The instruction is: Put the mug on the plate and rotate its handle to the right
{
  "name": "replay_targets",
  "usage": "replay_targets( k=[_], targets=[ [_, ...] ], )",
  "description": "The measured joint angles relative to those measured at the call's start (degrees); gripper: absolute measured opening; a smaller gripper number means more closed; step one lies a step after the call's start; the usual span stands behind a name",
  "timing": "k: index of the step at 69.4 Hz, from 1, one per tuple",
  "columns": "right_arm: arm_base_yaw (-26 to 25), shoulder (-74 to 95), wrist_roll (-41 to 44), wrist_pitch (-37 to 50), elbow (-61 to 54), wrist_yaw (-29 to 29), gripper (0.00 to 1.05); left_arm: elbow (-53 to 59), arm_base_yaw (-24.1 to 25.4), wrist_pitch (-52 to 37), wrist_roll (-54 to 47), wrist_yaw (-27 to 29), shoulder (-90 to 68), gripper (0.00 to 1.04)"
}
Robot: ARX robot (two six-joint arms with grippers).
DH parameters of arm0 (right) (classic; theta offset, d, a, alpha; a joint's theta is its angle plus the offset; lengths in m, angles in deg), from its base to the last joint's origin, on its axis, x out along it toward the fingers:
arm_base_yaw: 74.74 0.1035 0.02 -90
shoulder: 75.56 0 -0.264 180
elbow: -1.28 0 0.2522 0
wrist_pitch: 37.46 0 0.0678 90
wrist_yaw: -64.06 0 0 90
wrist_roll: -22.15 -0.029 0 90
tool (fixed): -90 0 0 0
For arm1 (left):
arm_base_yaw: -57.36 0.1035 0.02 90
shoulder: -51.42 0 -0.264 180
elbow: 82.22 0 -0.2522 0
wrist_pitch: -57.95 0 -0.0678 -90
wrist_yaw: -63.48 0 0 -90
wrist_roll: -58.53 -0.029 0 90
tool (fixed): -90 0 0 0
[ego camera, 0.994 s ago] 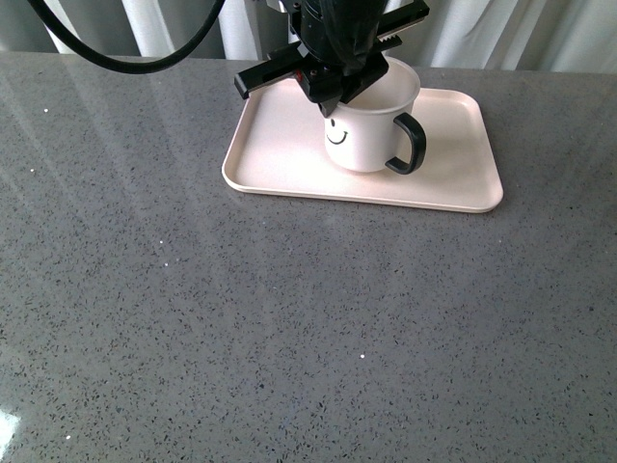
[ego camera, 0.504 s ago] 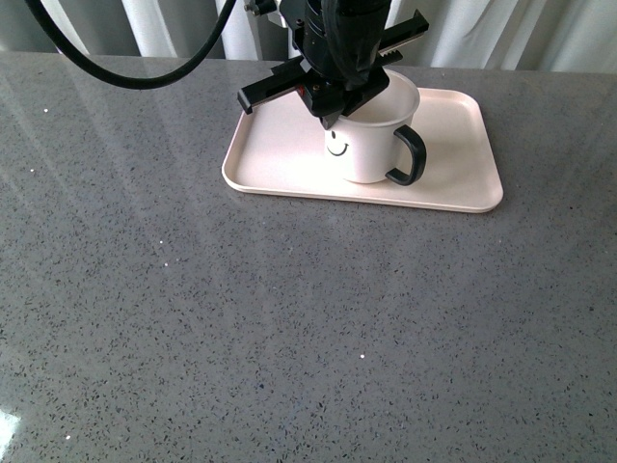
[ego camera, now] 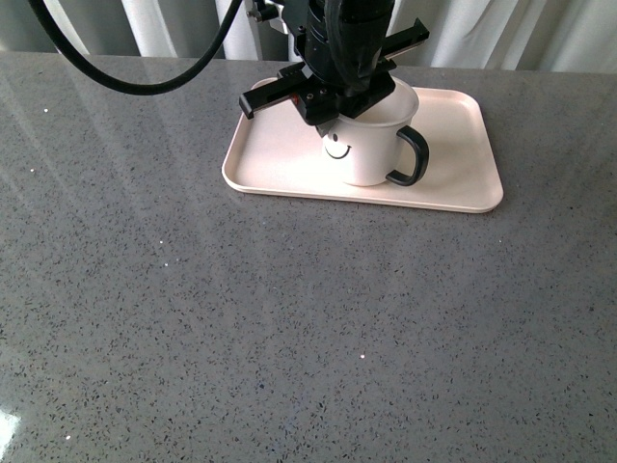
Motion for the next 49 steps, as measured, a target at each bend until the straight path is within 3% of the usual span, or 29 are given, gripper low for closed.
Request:
replay_targets(
  k=[29,49],
  targets=[
    [0.0,0.0,0.0,0.0,0.0,0.0,0.96,5.1,0.2,-5.2,-0.5,0.5,4.7,0.97],
    [0.0,0.0,0.0,0.0,0.0,0.0,0.96,19.3,1.5,-15.1,-3.3,1.9,19.4,0.95]
  ],
)
